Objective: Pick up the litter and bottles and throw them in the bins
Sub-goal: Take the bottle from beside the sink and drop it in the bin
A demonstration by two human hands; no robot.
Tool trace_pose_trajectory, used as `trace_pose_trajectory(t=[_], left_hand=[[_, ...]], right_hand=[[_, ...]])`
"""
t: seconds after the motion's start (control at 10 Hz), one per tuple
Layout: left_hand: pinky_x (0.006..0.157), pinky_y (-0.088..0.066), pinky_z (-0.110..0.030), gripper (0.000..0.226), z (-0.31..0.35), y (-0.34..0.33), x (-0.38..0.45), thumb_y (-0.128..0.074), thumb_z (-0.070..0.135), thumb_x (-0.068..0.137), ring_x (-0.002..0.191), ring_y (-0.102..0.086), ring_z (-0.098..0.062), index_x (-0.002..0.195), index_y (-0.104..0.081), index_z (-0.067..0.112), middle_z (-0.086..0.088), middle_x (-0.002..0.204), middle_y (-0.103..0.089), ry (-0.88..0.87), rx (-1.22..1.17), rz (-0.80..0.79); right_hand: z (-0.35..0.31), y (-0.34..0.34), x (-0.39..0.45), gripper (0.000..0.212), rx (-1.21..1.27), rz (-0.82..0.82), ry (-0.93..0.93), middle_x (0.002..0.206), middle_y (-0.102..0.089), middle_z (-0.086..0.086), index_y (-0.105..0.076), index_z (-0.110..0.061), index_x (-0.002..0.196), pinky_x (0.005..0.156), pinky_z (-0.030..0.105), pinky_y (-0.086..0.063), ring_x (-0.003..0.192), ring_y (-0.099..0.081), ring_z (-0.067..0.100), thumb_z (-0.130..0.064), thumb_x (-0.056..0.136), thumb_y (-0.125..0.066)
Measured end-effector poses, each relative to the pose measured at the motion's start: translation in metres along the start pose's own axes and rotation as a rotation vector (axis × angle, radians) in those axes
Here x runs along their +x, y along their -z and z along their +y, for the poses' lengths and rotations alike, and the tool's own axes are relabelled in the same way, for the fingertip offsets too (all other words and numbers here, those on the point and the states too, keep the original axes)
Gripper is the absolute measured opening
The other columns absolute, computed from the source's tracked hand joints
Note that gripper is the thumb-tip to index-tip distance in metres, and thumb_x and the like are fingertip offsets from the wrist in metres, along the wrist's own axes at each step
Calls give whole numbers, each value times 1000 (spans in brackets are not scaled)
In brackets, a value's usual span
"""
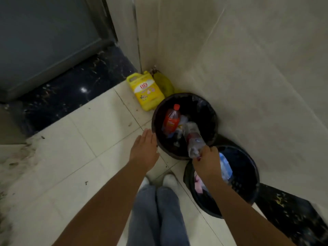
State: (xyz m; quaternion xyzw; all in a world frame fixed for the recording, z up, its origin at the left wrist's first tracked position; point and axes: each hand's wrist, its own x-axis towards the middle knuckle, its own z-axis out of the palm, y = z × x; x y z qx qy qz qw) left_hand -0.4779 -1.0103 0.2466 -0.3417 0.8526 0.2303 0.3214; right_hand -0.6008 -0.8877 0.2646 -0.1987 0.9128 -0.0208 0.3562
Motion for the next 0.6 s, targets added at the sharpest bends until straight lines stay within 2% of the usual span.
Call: trace_pose_trajectory(t=[0.1,0.2,0.3,0.4,0.5,0.6], left_hand=[[122,-1,-35,77,-1,-48,55,-35,41,101,148,9,-27,149,8,1,-17,159,12,11,-28,-34],[123,-1,-36,83,1,-83,94,-35,48,98,147,12,-29,149,10,0,-18,158,15,16,-35,-39],[122,0,-38,87,3,-100,112,-30,55,97,146,15,-33,148,10,-3,-21,157,17,-12,23,-12],[122,1,-39,89,2,-103,114,-29,57,95,146,16,-34,147,11,-5,-23,156,18,-13,17,-15],[122,1,-38,89,1,-95,112,-31,55,96,146,16,-33,147,12,-4,-22,157,18,-9,-3,-51],[122,2,-37,85,-1,-68,105,-31,51,98,147,16,-30,147,13,-2,-20,157,18,-20,-1,-54]], right_hand=[[9,-40,55,33,-51,-35,-68,121,-47,27,-50,9,113,96,46,-44,105,-52,41,-9,86,-56],[19,-66,100,40,-83,-30,-86,130,-41,25,-42,8,124,102,39,-38,116,-45,39,-8,90,-54],[24,-80,125,39,-109,-19,-55,132,-36,27,-38,9,126,103,39,-37,118,-42,40,-6,92,-49],[25,-90,132,44,-150,-121,33,139,-30,30,-34,10,131,109,39,-30,126,-36,41,-3,91,-47],[23,-92,128,51,-234,-215,157,145,-27,26,-30,5,138,116,36,-21,136,-24,37,-6,91,-47],[8,-72,119,49,-254,-198,209,148,-29,21,-32,0,139,119,38,-21,140,-20,33,-12,93,-46]])
